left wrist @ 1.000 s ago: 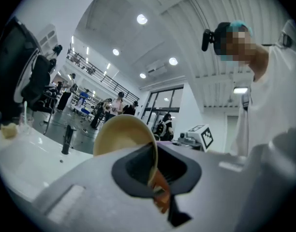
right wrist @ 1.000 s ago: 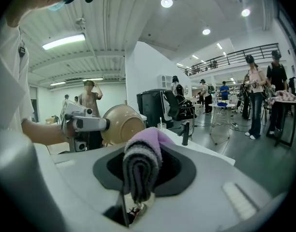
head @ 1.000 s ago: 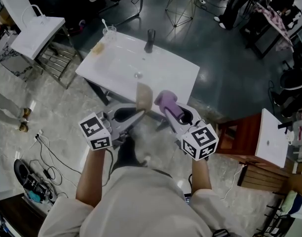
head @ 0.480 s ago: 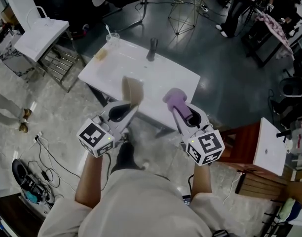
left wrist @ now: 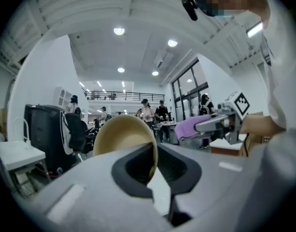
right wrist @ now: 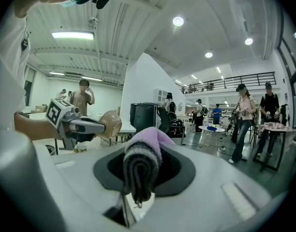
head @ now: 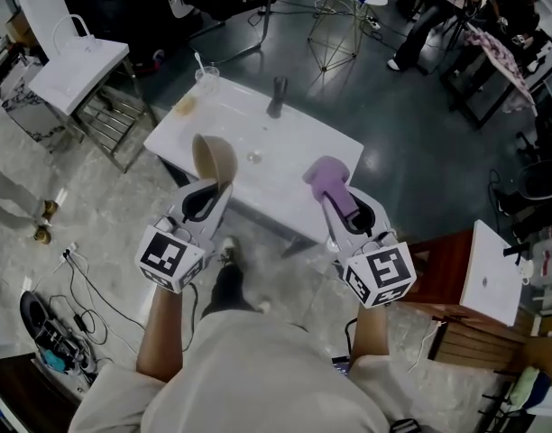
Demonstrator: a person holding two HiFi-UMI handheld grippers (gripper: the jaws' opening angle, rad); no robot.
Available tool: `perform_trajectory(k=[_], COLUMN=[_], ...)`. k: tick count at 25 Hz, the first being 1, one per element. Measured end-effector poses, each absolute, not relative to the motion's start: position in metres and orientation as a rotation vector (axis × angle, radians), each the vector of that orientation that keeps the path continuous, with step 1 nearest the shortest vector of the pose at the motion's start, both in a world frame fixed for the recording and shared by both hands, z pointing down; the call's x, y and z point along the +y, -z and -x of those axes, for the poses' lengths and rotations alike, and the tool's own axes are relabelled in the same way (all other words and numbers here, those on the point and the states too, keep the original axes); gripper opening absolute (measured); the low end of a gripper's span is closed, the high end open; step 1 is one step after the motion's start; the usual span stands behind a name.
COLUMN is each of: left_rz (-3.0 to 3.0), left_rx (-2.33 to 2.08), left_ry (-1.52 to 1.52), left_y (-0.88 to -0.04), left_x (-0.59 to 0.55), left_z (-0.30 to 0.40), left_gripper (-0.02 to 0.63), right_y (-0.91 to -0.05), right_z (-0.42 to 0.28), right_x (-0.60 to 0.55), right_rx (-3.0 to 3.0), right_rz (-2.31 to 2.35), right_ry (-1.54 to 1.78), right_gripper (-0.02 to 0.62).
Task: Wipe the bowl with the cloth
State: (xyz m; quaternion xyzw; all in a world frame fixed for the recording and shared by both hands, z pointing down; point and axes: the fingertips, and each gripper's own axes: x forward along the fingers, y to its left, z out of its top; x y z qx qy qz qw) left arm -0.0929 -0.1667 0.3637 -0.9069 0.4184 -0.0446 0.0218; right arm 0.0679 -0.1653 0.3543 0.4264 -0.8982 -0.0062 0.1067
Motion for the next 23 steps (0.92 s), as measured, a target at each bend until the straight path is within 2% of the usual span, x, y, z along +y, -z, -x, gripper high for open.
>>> perform_trajectory(k=[23], left_rz=[2.776], left_rx=[1.294], left_ry=[0.229], left_y=[-0.368], left_x=[-0.170], left_z=[0.086], left_gripper=[0.011], right_y=[-0.364], right_z=[-0.071], right_x=[-0.170], right_rx=[-2.610], right_rz=[-1.283], right_ry=[-0.021], right_gripper=[0.098])
